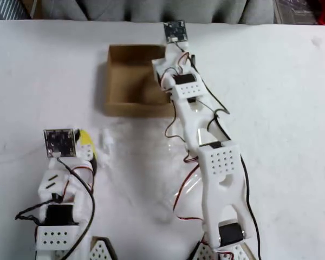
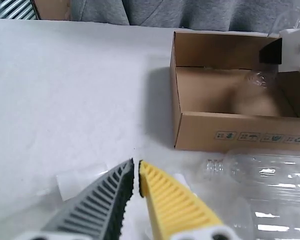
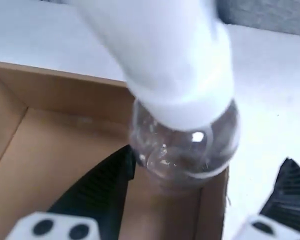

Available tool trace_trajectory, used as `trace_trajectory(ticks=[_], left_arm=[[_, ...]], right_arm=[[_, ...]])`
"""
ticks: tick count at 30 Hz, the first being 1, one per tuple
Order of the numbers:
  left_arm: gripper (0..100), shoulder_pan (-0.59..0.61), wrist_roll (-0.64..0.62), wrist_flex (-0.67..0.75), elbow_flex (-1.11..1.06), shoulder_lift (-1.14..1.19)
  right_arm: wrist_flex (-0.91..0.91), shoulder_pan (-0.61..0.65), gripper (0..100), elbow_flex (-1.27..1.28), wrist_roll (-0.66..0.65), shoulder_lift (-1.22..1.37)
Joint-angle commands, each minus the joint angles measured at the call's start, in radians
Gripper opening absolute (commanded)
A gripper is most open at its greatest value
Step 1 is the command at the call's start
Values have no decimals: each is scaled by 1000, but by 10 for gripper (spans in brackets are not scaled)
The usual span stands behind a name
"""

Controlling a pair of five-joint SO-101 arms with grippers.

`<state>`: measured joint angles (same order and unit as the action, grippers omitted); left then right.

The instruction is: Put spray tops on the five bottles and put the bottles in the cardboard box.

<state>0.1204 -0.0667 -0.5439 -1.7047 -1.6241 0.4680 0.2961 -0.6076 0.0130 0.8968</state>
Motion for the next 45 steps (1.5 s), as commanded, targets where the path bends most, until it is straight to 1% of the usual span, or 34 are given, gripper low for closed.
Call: trace_trajectory(ticks=[1, 4, 10, 14, 26, 32, 35, 38, 41, 45], left_arm=[[24, 7, 12, 38, 6, -13], [24, 13, 14, 61, 6, -12], [24, 13, 14, 63, 6, -10], [24, 13, 14, 64, 6, -10], [24, 13, 14, 64, 6, -10], [24, 13, 14, 64, 6, -10], [24, 13, 14, 64, 6, -10], [24, 12, 14, 64, 6, -10], [24, 10, 14, 64, 6, -10], [24, 10, 14, 64, 6, -10]], right_arm=[[48, 4, 365, -15, 9, -124], [94, 8, 365, -15, 11, -157], [168, 8, 365, -15, 3, -199], [248, 24, 364, -15, 0, -226], [604, 45, 362, -15, 0, -414], [829, 79, 361, -15, 0, -470], [932, 84, 318, -23, 0, -489], [1003, 82, 225, -20, 3, -492], [1032, 73, 159, -14, 3, -487], [1043, 44, 149, -14, 3, -487]])
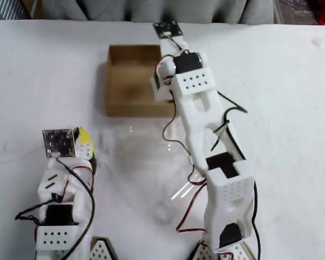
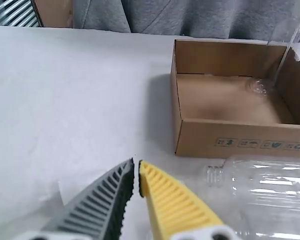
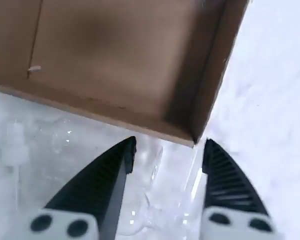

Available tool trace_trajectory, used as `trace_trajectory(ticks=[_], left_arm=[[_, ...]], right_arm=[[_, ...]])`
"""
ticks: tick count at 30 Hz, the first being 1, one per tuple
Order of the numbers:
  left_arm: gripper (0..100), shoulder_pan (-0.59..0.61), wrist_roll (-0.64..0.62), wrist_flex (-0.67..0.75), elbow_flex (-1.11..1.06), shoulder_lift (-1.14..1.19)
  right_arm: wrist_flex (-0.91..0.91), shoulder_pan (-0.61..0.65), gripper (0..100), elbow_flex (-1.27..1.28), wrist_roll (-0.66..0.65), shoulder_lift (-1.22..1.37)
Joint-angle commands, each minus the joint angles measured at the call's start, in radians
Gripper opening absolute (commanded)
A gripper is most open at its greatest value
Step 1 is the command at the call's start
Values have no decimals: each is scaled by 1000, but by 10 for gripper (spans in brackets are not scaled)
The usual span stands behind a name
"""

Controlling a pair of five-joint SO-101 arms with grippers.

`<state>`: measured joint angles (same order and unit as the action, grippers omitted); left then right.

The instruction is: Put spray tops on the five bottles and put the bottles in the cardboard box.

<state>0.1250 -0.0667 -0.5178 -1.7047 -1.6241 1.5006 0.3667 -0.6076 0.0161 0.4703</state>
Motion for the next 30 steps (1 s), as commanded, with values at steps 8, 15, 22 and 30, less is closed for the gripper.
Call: trace_trajectory(ticks=[8, 15, 22, 30], left_arm=[[24, 4, 14, 38, 6, -10], [24, 4, 14, 38, 6, -10], [24, 4, 14, 38, 6, -10], [24, 4, 14, 38, 6, -10]], right_arm=[[10, -82, 149, -5, 6, -27], [-81, -81, 146, -9, 6, 101], [-157, -81, 145, -9, 6, 170], [-174, -84, 143, -9, 2, 219]])
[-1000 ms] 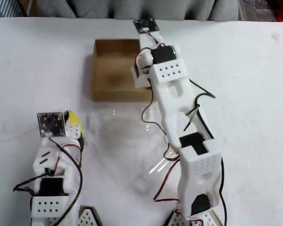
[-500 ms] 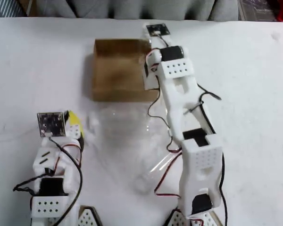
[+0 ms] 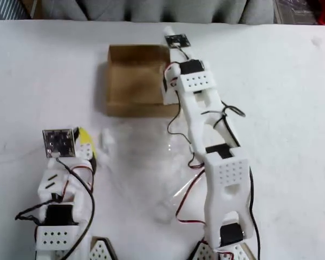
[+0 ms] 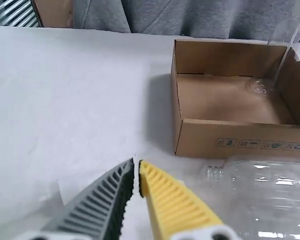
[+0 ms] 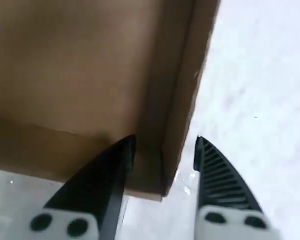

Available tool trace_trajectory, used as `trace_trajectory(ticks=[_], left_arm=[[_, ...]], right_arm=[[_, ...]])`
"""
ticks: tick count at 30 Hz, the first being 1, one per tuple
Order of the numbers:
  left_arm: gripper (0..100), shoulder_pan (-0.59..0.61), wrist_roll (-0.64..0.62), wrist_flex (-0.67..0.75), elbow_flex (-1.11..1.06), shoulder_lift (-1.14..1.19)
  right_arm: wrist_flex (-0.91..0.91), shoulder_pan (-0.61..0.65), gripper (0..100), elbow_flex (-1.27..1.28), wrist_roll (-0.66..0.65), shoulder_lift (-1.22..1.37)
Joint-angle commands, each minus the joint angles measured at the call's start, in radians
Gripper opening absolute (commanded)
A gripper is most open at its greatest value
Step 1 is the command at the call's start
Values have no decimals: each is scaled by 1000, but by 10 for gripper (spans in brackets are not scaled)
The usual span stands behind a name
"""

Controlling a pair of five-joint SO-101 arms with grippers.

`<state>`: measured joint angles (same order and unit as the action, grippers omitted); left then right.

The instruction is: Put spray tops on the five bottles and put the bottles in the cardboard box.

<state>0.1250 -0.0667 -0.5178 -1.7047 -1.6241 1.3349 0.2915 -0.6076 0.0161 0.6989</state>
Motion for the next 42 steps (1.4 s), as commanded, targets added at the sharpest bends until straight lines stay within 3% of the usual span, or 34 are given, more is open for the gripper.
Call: trace_trajectory(ticks=[1, 6, 14, 25, 37, 42], left_arm=[[24, 4, 14, 38, 6, -10], [24, 7, 14, 38, 6, -10], [24, 8, 14, 38, 6, -10], [24, 8, 14, 38, 6, -10], [24, 5, 14, 38, 6, -10], [24, 5, 14, 38, 6, -10]], right_arm=[[-7, -7, 135, -9, 0, -5], [-10, -15, 9, -9, -14, 5], [27, -41, 15, -9, -75, 2], [133, -94, 15, -34, -287, -8], [240, -127, 15, -52, -313, -47], [300, -130, 15, -43, -400, -102]])
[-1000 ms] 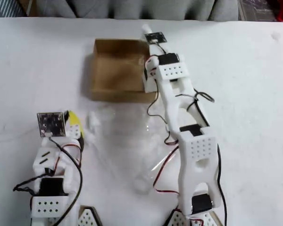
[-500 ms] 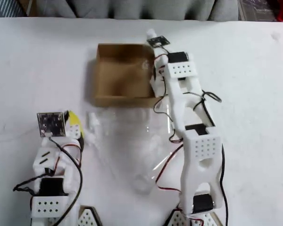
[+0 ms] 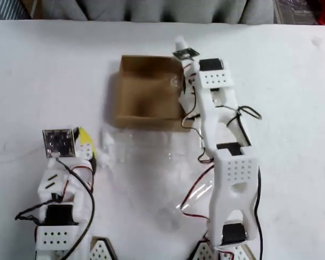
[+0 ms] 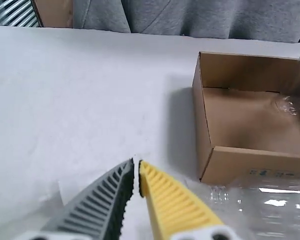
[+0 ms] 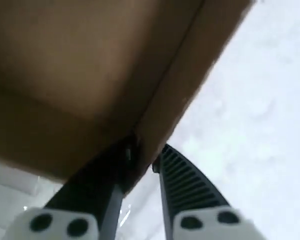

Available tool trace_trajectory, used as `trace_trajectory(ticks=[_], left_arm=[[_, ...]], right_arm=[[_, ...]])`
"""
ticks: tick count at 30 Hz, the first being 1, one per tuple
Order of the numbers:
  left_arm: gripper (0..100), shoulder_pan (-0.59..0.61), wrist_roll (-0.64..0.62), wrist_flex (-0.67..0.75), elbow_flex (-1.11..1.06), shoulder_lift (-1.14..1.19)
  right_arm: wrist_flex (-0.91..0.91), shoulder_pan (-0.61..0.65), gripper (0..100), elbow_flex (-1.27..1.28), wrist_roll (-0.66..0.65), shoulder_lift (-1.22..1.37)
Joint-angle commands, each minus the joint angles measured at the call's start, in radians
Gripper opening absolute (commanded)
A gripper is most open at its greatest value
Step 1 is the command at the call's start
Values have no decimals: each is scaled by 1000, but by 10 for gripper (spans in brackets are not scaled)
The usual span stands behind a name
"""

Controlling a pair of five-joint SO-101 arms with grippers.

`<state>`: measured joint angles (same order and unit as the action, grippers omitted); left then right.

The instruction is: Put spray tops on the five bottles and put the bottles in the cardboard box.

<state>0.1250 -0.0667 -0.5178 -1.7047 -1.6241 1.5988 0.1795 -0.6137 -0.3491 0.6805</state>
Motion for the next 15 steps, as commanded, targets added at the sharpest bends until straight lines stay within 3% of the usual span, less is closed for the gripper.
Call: trace_trajectory(ticks=[1, 5, 11, 15], left_arm=[[24, 5, 14, 38, 6, -10], [24, 5, 14, 38, 6, -10], [24, 5, 14, 38, 6, -10], [24, 4, 14, 38, 6, -10]], right_arm=[[42, -19, 15, -37, -40, -84], [48, -33, 35, -37, -44, -84], [77, -44, 229, -38, -61, -93], [87, -48, 262, -46, -61, -107]])
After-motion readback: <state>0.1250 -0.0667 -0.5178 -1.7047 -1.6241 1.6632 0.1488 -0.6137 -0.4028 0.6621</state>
